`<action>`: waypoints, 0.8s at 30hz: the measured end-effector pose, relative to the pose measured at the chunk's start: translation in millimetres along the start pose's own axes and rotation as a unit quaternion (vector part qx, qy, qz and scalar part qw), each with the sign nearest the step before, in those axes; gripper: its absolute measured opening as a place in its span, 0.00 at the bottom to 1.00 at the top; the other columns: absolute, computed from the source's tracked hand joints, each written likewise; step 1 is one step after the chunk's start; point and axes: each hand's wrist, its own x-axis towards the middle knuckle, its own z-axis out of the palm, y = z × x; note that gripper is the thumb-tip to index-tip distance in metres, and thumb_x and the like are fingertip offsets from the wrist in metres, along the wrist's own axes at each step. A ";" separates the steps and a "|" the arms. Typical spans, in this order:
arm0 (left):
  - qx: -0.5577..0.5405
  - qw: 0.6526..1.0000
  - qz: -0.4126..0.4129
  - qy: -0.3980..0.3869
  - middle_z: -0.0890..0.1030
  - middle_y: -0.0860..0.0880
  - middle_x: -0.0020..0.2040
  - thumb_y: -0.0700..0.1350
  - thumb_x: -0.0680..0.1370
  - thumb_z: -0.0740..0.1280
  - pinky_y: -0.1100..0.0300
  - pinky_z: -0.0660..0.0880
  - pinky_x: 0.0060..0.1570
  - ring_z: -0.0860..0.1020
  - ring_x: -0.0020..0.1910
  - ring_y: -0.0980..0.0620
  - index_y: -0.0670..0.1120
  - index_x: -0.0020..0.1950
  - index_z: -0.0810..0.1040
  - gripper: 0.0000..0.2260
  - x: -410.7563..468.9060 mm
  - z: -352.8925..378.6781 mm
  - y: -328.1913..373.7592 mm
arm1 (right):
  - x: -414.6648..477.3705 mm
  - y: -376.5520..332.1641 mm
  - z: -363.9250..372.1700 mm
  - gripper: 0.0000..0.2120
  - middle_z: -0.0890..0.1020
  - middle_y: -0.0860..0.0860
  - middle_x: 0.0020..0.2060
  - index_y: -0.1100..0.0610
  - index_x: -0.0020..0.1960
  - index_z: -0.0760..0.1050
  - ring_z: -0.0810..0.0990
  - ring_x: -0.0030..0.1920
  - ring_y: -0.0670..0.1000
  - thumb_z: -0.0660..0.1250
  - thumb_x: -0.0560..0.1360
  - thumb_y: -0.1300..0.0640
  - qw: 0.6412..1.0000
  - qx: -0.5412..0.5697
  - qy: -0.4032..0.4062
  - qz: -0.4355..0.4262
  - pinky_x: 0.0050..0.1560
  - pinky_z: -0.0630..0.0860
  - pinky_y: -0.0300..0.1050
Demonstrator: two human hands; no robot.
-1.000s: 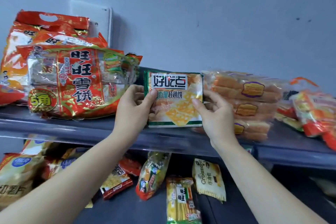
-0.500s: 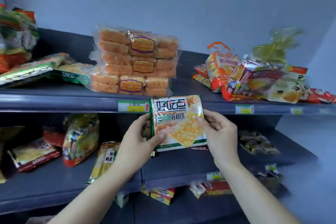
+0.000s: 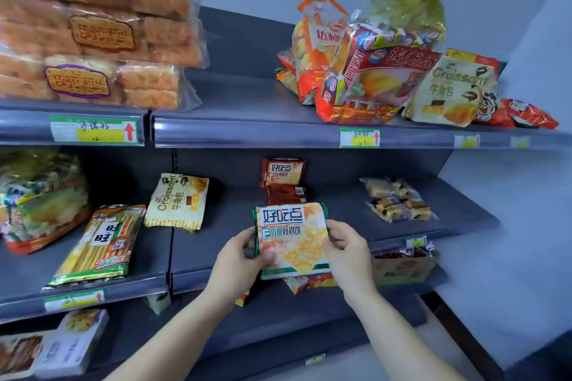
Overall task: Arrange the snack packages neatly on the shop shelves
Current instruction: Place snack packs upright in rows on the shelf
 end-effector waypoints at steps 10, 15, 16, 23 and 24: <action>0.016 0.998 -0.069 0.005 0.78 0.55 0.48 0.40 0.75 0.71 0.65 0.72 0.39 0.77 0.45 0.56 0.54 0.55 0.72 0.14 112.3 74.3 -52.7 | 109.9 92.9 11.5 0.24 0.78 0.45 0.60 0.41 0.68 0.71 0.75 0.60 0.48 0.65 0.77 0.61 0.984 -0.121 -0.094 0.095 0.57 0.77 0.49; 0.036 0.994 -0.106 0.002 0.81 0.53 0.48 0.39 0.75 0.71 0.61 0.76 0.45 0.79 0.42 0.57 0.52 0.57 0.75 0.14 154.4 93.9 -72.4 | 146.7 121.4 17.2 0.27 0.75 0.49 0.63 0.42 0.71 0.68 0.74 0.63 0.50 0.64 0.77 0.63 0.975 -0.157 -0.108 0.116 0.57 0.74 0.43; 0.039 0.993 -0.109 -0.001 0.81 0.54 0.47 0.38 0.76 0.70 0.65 0.76 0.42 0.79 0.41 0.60 0.51 0.59 0.76 0.14 160.3 96.7 -76.6 | 151.9 125.9 19.3 0.27 0.75 0.49 0.63 0.42 0.70 0.68 0.73 0.63 0.51 0.64 0.77 0.64 0.975 -0.159 -0.104 0.119 0.59 0.73 0.44; 0.129 0.985 -0.111 -0.022 0.80 0.54 0.52 0.37 0.77 0.66 0.65 0.71 0.47 0.79 0.51 0.51 0.50 0.69 0.73 0.21 190.9 104.1 -98.9 | 186.9 153.3 40.3 0.25 0.77 0.52 0.58 0.45 0.67 0.73 0.76 0.58 0.52 0.63 0.76 0.67 0.976 -0.159 -0.085 0.120 0.56 0.77 0.51; 0.131 0.985 -0.111 -0.025 0.80 0.54 0.53 0.37 0.77 0.65 0.65 0.72 0.48 0.79 0.54 0.51 0.50 0.69 0.72 0.22 192.9 105.0 -101.9 | 190.3 157.0 43.4 0.25 0.77 0.53 0.57 0.45 0.67 0.74 0.77 0.57 0.52 0.63 0.75 0.67 0.977 -0.159 -0.080 0.119 0.55 0.77 0.51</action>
